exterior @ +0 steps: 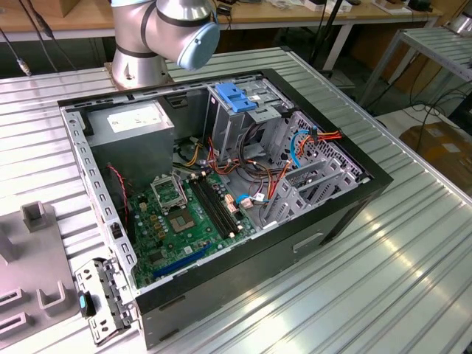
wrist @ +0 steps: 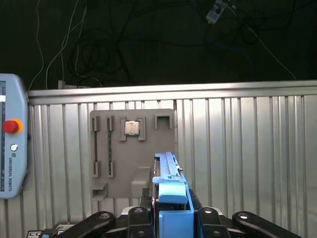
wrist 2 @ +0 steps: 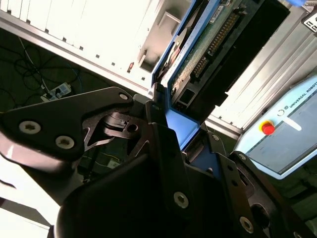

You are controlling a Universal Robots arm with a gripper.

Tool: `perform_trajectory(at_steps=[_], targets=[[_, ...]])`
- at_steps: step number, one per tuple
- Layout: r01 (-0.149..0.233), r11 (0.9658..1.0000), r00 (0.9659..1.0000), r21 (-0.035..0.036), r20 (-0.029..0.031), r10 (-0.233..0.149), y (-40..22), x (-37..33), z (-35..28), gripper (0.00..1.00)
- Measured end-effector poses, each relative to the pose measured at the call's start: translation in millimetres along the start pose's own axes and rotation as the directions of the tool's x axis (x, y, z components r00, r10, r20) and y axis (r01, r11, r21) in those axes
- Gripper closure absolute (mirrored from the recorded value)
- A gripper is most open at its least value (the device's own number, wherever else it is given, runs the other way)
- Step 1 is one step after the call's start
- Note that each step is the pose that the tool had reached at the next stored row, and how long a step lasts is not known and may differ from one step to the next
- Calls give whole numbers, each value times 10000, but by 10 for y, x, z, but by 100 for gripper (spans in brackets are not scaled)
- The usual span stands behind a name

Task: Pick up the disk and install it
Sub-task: 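Pick up the disk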

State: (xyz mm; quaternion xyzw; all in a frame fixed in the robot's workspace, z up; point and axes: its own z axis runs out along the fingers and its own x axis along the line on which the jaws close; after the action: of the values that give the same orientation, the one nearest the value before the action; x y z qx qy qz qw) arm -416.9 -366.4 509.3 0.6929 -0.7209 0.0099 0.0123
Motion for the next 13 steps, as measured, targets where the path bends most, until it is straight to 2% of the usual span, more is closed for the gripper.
perform_trajectory(at_steps=[13], targets=[[0, 10000, 10000, -1, 0, 0, -168, -7, -1, 63]])
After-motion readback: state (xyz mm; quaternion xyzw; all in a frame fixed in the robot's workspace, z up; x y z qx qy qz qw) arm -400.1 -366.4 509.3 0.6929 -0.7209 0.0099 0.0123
